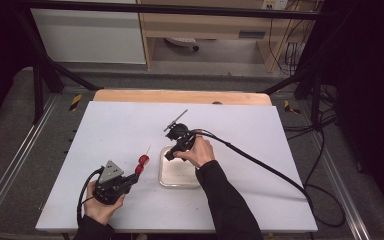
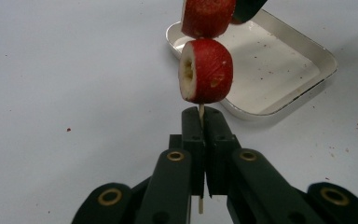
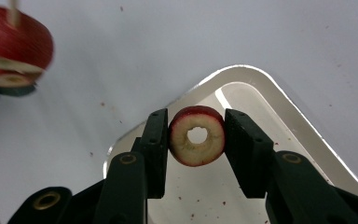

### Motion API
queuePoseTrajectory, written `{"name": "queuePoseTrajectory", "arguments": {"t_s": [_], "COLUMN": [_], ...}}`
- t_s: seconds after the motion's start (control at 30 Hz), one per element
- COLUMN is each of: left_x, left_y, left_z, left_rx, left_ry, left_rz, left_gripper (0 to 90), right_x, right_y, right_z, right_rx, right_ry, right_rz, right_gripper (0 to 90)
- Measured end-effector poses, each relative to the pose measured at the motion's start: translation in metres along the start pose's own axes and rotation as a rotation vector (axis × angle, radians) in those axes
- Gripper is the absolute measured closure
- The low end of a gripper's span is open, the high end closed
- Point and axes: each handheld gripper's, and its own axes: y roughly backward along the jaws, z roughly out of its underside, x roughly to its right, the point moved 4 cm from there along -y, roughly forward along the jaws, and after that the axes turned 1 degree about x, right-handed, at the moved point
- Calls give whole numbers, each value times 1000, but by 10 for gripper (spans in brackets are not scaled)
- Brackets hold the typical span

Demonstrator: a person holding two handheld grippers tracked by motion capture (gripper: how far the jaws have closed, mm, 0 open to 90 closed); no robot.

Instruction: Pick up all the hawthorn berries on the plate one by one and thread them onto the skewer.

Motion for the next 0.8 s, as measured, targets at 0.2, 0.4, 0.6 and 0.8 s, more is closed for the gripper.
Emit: {"name": "queuePoseTrajectory", "arguments": {"t_s": [0.2, 0.4, 0.6, 0.8], "left_x": [5, 13, 25, 44], "left_y": [-1, -1, -3, -5], "left_z": [-1, -2, -4, -7], "left_rx": [14, 23, 38, 64], "left_ry": [5, 1, -1, -8], "left_rz": [6, 12, 32, 57], "left_gripper": [880, 881, 881, 881], "right_x": [-3, 0, 2, 2], "right_y": [27, 47, 60, 69], "right_z": [8, 22, 37, 52], "right_rx": [151, 317, 478, 623], "right_ry": [-130, -278, -388, -452], "right_rz": [-1, -55, -150, -214], "right_gripper": [617, 617, 617, 617]}}
